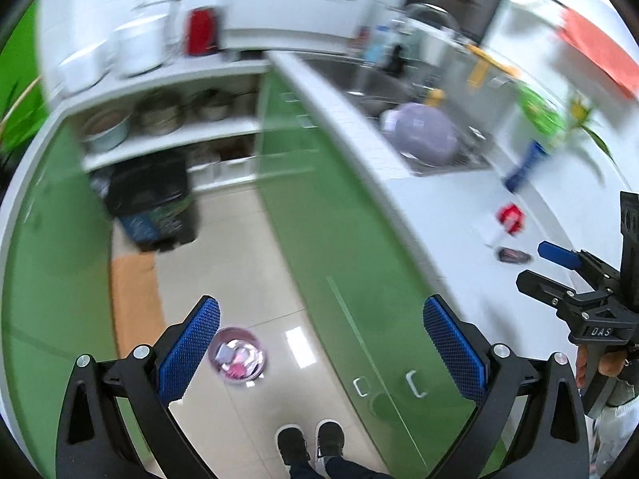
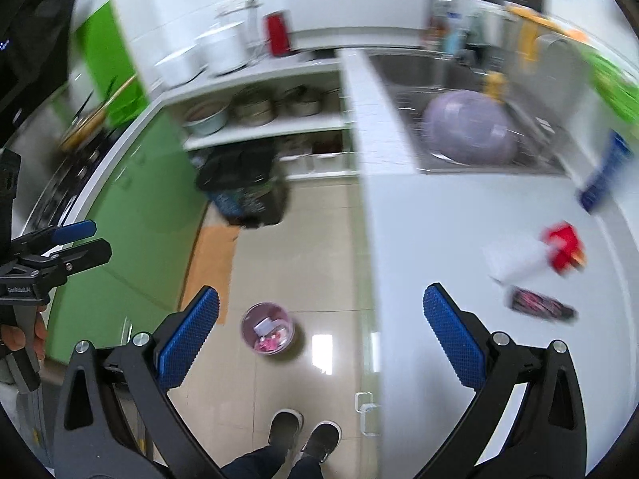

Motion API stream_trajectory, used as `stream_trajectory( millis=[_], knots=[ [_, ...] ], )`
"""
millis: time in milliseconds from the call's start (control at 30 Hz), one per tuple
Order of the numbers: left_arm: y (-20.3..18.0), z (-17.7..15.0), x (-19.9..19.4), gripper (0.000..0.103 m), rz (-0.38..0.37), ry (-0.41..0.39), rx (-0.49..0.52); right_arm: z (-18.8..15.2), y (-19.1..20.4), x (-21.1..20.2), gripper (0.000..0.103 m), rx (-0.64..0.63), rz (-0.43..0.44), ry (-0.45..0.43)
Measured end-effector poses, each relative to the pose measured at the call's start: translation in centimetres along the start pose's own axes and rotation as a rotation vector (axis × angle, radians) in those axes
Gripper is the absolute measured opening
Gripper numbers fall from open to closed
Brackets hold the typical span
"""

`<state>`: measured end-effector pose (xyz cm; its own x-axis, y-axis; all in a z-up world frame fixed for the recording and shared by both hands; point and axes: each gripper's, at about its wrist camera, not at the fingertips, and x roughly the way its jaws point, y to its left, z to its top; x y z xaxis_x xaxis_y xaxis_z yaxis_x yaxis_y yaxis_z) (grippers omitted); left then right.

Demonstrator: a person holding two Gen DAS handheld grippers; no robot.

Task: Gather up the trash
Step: 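Move both tools back over the counter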

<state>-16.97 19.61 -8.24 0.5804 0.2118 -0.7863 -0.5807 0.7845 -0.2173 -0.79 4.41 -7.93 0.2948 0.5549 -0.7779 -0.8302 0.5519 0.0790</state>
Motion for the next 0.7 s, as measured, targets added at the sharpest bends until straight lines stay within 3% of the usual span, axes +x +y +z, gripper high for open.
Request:
stream_trajectory(
  millis=[400,700],
  knots=[
    [-13.3,3.4,3.1,0.098,-0.201,0.034,0.289,-6.3,-12.0,-8.0,0.1,0.3,-0.249,-0.068],
    [-19.4,5.1,6.2,0.098,-0.284,0.085,0.411,-7.8,-15.8,-9.7,0.1,0.385,-0.316,-0.067]
  ],
)
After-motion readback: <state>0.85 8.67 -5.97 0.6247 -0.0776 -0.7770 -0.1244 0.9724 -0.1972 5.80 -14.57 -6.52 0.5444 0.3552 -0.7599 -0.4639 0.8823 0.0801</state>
